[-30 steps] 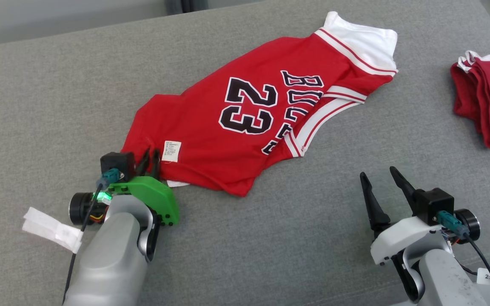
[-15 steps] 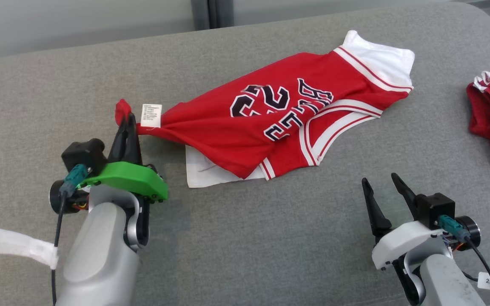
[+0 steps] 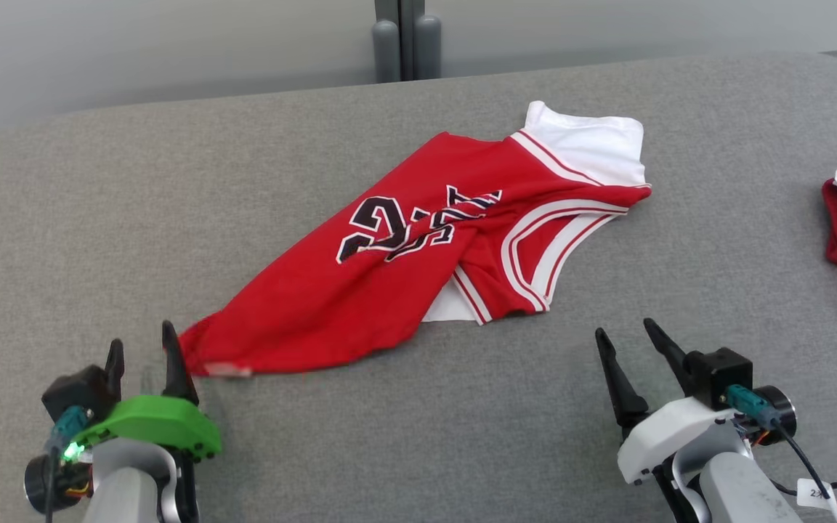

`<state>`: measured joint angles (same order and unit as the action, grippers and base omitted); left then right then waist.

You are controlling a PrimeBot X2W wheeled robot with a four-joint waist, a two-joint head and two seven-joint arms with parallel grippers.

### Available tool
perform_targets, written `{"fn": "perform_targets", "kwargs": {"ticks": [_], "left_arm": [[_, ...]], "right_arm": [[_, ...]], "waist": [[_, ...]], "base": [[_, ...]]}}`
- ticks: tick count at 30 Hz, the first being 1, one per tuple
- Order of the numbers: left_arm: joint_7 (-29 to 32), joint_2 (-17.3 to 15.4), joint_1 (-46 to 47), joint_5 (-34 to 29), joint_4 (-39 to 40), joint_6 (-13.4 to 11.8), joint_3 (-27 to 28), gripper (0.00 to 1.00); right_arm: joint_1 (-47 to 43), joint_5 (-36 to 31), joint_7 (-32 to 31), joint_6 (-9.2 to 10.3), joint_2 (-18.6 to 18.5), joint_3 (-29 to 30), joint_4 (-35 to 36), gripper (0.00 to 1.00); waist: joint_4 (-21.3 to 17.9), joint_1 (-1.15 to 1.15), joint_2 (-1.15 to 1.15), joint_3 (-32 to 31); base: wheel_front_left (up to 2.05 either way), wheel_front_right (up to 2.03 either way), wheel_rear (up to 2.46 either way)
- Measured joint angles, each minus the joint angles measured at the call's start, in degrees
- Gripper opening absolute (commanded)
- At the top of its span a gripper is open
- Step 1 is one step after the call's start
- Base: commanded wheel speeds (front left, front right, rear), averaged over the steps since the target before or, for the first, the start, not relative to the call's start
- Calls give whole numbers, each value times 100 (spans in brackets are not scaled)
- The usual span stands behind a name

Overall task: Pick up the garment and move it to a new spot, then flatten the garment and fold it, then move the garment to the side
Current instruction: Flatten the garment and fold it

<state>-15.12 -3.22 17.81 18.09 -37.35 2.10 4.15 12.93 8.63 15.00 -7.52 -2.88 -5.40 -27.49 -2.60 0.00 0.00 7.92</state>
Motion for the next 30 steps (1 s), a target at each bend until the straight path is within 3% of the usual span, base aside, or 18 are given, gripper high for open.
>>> {"fn": "perform_targets", "kwargs": {"ticks": [5, 12, 23, 25, 26, 27, 28, 30], "left_arm": [[-1, 25, -560, -59, 186, 96, -87, 100], [0, 40, -889, 369, 630, 22, -848, 100], [-1, 40, -855, 449, 985, -42, -1241, 100], [-1, 38, -852, 448, 1020, -42, -1263, 100], [-1, 38, -851, 449, 1028, -43, -1269, 100], [-1, 38, -851, 457, 1039, -62, -1282, 100], [-1, 38, -851, 470, 1045, -64, -1310, 100], [-1, 40, -850, 505, 1037, -67, -1355, 100]], "right_arm": [[-15, 46, 0, 0, 2, -375, 11, 100], [431, -48, 0, 0, 7, -976, -272, 100], [1201, -202, 1, 0, 15, -1137, -1226, 97], [1262, -234, 0, 0, 8, -1144, -1497, 80], [1313, -234, 9, 0, 8, -1136, -1629, 33], [1376, -235, 15, 0, 8, -1135, -1738, 5], [1425, -245, 18, 0, 7, -1124, -1817, 0], [1479, -255, 23, 1, 5, -1048, -1887, 0]], "waist": [[128, 0, 0, -30], [417, 0, 0, 26], [920, 0, 0, 306], [978, 0, 0, 356], [1005, 0, 0, 379], [1024, 0, 0, 403], [1037, 0, 0, 422], [1046, 0, 0, 438]], "base": [[0, 0, 0], [0, 0, 0], [0, 0, 0], [0, 0, 0], [0, 0, 0], [0, 0, 0], [0, 0, 0], [0, 0, 0]]}}
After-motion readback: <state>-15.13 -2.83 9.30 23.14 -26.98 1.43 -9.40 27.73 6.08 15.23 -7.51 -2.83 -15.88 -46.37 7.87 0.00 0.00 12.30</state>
